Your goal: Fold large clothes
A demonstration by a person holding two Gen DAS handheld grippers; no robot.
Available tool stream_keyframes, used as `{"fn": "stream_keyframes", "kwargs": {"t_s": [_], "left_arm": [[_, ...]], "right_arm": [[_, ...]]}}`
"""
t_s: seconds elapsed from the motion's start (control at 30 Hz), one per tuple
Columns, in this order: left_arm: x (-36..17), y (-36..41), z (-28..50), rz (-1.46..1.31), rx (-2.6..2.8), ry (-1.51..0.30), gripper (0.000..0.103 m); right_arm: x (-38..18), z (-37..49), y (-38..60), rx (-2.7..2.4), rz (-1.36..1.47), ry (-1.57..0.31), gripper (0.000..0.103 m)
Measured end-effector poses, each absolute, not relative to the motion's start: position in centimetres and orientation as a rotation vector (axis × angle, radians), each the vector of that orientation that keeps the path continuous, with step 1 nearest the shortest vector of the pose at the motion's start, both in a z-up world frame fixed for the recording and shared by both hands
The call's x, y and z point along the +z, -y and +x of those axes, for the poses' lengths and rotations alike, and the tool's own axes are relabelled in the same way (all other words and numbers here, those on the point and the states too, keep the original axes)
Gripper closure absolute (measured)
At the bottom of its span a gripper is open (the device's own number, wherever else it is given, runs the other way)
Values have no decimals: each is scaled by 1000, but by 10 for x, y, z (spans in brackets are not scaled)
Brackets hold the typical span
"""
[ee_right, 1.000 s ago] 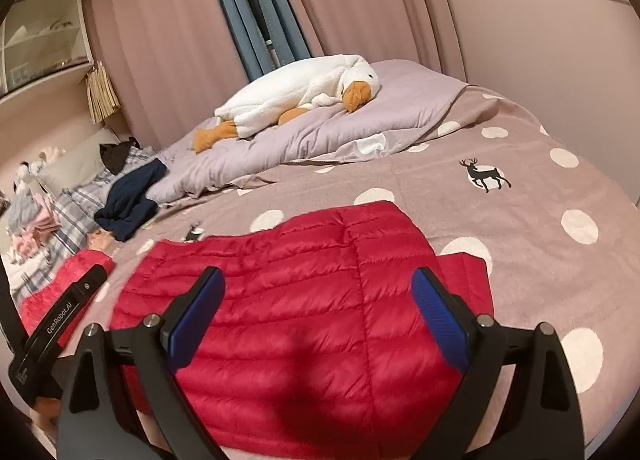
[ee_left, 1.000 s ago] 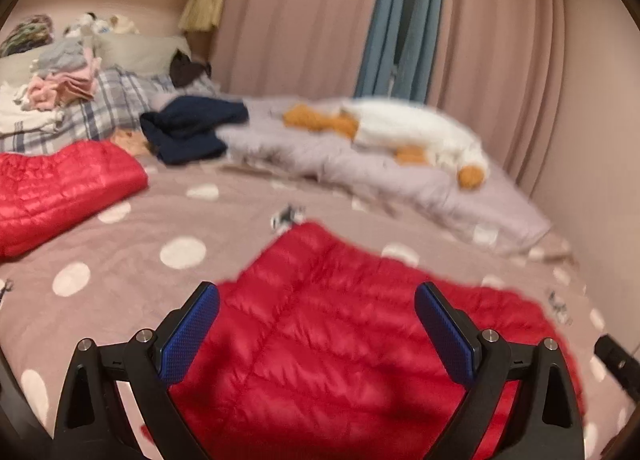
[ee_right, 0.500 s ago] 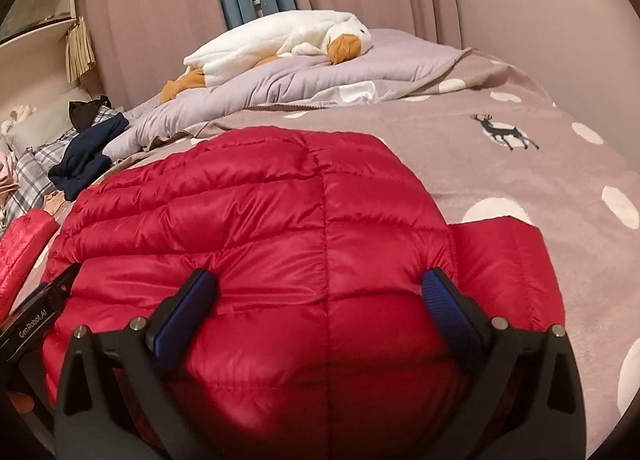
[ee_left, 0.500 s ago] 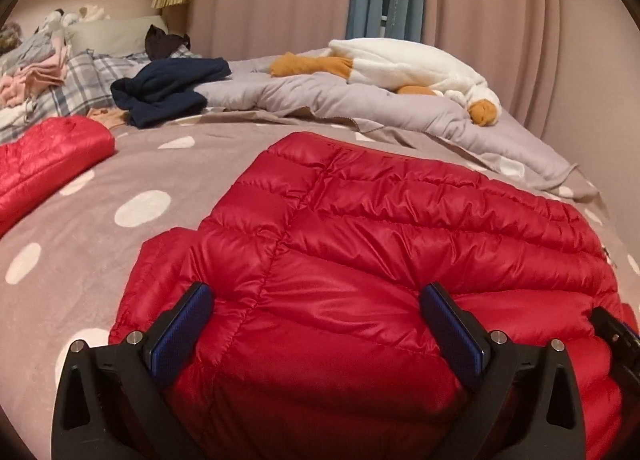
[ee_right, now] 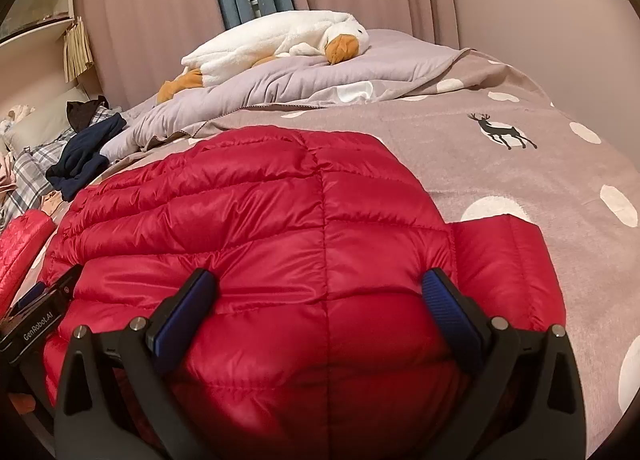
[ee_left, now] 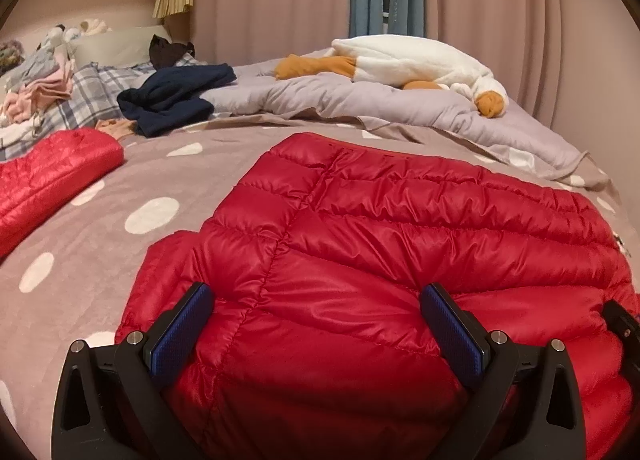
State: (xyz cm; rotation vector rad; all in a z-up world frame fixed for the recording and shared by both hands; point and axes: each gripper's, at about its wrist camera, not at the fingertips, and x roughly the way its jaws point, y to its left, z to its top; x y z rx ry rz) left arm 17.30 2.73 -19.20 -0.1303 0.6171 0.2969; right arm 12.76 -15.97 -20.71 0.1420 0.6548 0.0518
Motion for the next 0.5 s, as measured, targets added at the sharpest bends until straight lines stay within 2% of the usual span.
{"fn": "stream_keyframes", "kwargs": {"t_s": [0.5], "left_arm": [[-192,-27,171,-131,299,-614,1]], "right_arm": [[-205,126,159,29,124,-650,0]]}}
